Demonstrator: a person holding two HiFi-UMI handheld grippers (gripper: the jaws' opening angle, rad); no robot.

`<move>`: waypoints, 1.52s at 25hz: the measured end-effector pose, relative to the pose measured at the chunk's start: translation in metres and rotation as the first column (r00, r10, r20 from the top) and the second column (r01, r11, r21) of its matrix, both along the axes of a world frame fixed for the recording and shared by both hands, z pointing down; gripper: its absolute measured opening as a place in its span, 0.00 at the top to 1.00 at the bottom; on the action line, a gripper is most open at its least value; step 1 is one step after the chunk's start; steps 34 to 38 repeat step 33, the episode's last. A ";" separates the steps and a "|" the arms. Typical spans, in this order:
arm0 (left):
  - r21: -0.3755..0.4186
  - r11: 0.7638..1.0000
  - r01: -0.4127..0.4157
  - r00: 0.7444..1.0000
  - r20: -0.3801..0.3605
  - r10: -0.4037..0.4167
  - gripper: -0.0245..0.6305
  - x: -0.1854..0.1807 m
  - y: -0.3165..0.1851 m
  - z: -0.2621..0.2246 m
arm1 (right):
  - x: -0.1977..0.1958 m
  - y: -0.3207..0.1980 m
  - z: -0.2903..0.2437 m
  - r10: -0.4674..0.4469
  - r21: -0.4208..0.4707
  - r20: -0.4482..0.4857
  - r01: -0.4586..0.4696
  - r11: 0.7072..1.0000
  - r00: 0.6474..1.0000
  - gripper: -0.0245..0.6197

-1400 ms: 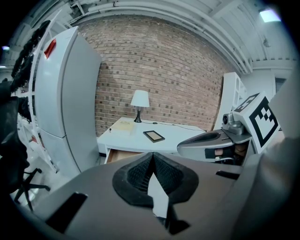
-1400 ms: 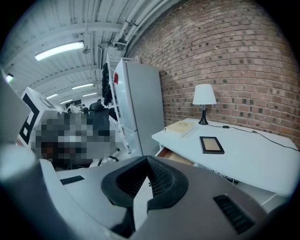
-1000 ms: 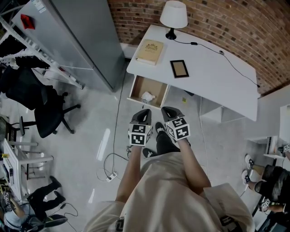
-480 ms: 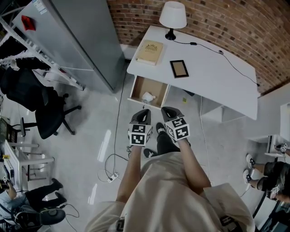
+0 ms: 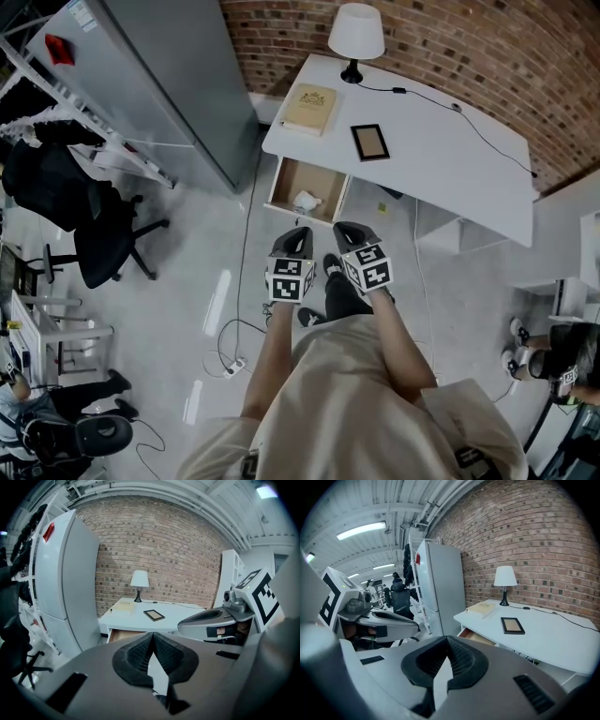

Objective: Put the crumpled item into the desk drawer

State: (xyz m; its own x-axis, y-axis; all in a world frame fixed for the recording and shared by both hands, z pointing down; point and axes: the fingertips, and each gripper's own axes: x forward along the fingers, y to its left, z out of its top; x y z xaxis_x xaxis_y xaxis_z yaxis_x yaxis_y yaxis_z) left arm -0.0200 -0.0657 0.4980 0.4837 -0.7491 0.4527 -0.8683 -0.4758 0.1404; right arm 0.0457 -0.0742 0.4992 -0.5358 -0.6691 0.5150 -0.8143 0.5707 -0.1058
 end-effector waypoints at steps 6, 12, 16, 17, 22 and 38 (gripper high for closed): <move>-0.001 1.000 0.005 1.000 0.000 -0.005 0.94 0.005 0.001 0.002 | 0.008 0.002 0.002 0.000 0.008 -0.006 0.000 1.000 1.000 0.92; -0.007 1.000 0.003 1.000 -0.001 -0.003 0.94 0.002 0.002 0.000 | 0.006 0.002 -0.001 0.004 0.009 -0.012 -0.003 1.000 1.000 0.92; -0.010 1.000 0.002 1.000 -0.002 -0.002 0.94 0.004 0.003 0.002 | 0.006 0.003 0.002 0.000 0.006 -0.012 0.000 1.000 1.000 0.92; -0.008 1.000 0.003 1.000 -0.003 -0.003 0.94 0.004 0.003 0.002 | 0.005 0.003 0.003 -0.002 0.006 -0.013 0.002 1.000 1.000 0.92; -0.009 1.000 0.010 1.000 -0.005 -0.010 0.94 0.000 0.004 0.003 | -0.001 0.003 0.003 -0.014 0.008 -0.018 0.014 1.000 1.000 0.92; -0.010 1.000 0.013 1.000 -0.008 -0.013 0.94 -0.005 0.004 0.004 | -0.005 0.003 0.004 -0.023 0.011 -0.029 0.023 1.000 0.999 0.92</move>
